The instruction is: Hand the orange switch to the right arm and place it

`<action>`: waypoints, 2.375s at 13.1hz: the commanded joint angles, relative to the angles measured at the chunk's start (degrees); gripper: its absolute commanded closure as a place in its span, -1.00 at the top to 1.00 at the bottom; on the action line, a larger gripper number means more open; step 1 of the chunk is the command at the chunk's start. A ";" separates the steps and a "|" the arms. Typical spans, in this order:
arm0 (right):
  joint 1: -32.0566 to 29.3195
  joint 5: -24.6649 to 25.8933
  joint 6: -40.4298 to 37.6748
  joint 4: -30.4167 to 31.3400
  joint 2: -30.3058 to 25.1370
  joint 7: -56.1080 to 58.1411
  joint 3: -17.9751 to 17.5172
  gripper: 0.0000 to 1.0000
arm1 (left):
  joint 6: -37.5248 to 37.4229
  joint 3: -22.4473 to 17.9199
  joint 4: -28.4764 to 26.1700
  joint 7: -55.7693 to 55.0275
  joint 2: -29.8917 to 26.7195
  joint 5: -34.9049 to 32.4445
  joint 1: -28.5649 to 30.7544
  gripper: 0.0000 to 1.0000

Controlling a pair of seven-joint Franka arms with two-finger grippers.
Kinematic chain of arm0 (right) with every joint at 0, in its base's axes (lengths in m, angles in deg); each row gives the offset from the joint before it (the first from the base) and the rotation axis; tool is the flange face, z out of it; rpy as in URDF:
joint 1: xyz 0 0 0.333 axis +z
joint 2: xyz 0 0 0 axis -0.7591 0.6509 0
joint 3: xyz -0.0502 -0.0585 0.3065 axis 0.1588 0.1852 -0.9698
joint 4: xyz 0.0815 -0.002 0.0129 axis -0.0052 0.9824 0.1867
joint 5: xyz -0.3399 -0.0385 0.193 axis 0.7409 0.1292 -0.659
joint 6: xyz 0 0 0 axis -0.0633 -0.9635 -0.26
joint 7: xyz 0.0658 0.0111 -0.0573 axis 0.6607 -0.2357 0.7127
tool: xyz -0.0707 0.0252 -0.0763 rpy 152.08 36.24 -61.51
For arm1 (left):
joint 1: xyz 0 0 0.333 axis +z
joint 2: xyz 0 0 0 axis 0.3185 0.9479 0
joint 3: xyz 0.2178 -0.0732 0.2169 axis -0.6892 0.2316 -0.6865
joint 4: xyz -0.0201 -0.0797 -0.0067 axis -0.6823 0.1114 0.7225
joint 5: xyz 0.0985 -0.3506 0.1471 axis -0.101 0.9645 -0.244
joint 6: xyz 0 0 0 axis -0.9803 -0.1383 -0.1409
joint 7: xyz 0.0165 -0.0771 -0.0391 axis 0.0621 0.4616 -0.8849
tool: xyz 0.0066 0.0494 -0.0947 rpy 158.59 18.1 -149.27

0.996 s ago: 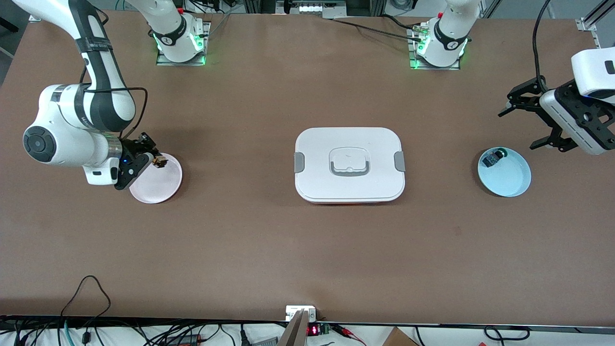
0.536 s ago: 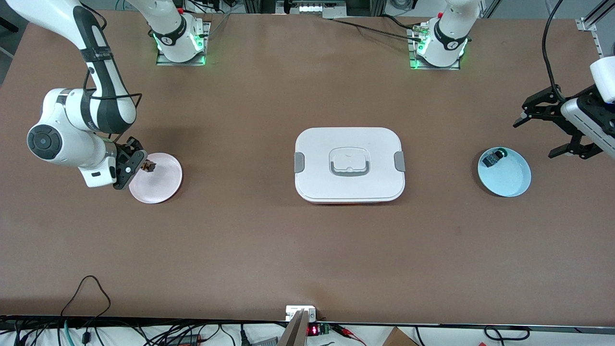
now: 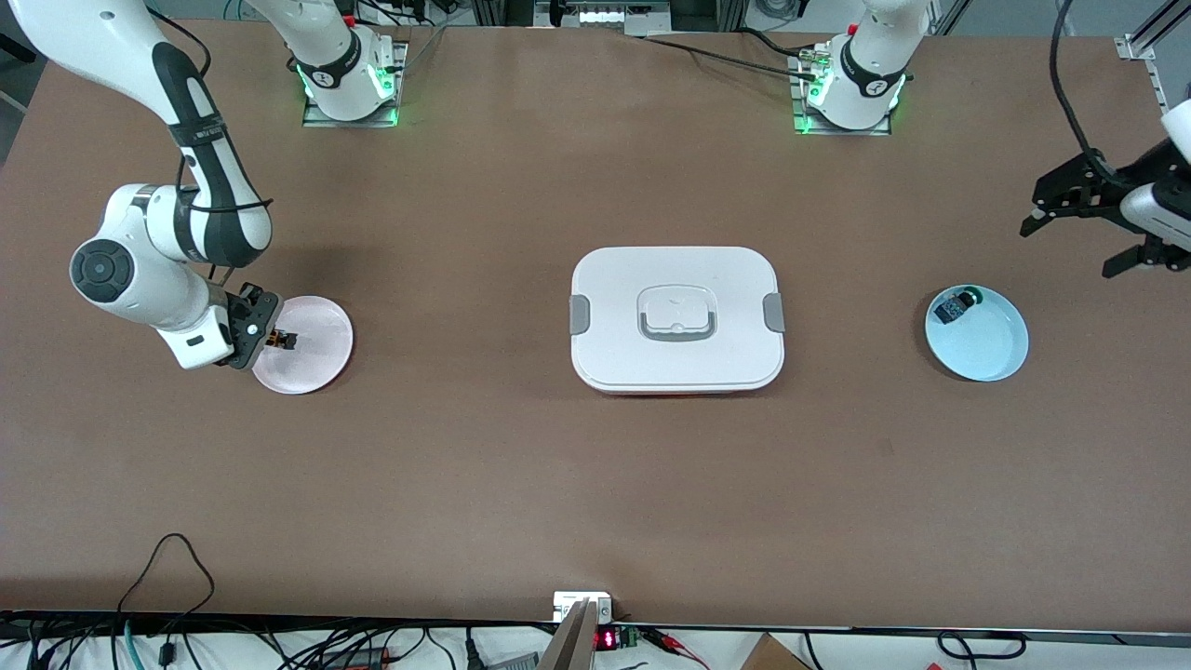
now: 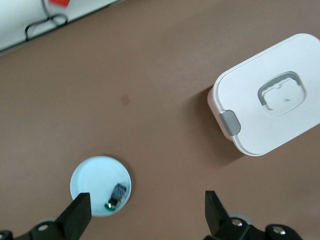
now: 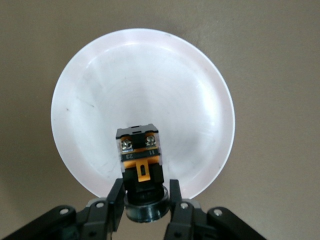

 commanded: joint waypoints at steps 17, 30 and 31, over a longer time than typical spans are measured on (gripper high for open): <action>1.32 -0.11 6.35 3.37 1.54 0.01 -1.00 1.00 | -4.83 -29.71 -1.44 -21.60 -0.74 -5.83 -31.45 1.00; 3.60 -8.29 -24.55 -15.86 -5.23 -45.98 -1.08 1.00 | -6.15 -29.80 0.32 -28.82 0.93 -2.85 -25.30 1.00; 4.13 -8.37 -29.90 -18.14 -5.23 -52.66 -1.08 1.00 | -5.97 -29.80 0.32 -28.73 1.01 -2.93 -25.30 1.00</action>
